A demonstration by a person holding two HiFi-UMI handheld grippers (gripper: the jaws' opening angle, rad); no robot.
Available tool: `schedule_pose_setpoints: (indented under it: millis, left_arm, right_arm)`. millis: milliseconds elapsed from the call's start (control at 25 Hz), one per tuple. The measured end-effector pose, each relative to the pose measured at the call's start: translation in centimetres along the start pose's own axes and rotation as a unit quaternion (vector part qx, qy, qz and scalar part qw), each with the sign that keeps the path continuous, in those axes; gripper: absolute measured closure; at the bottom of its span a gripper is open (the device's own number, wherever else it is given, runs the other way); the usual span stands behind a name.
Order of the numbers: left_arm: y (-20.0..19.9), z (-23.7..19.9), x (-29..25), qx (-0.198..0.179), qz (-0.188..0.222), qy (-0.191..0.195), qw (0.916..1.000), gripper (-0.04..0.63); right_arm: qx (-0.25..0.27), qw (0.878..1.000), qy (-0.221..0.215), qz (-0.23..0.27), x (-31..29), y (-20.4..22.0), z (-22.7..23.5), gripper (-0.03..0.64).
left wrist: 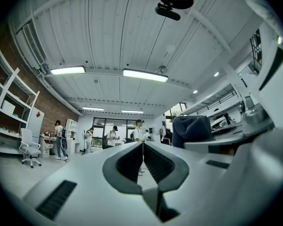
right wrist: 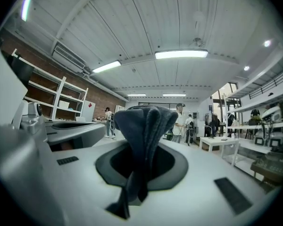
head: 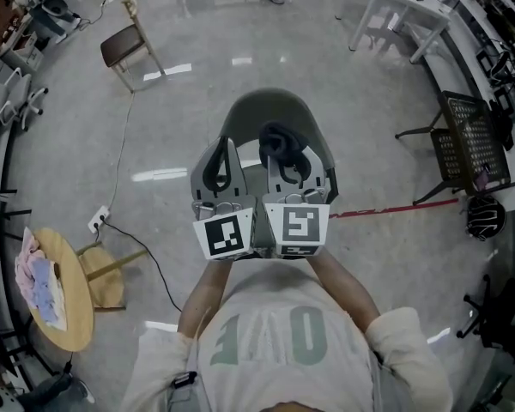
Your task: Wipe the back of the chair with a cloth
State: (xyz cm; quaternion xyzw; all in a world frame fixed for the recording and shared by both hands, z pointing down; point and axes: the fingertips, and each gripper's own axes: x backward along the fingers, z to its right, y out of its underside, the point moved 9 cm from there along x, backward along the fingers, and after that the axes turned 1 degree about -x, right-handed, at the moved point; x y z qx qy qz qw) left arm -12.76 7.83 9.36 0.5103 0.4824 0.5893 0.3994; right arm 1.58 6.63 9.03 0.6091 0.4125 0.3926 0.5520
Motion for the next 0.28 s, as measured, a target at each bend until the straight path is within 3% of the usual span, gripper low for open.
schedule_pose_setpoints:
  millis: [280]
  left_arm:
    - [0.12,-0.27,0.44,-0.002,0.001,0.001,1.0,0.58]
  right_arm:
    - [-0.002,1.0,0.002,0.0,0.1,0.42,-0.55,0.56]
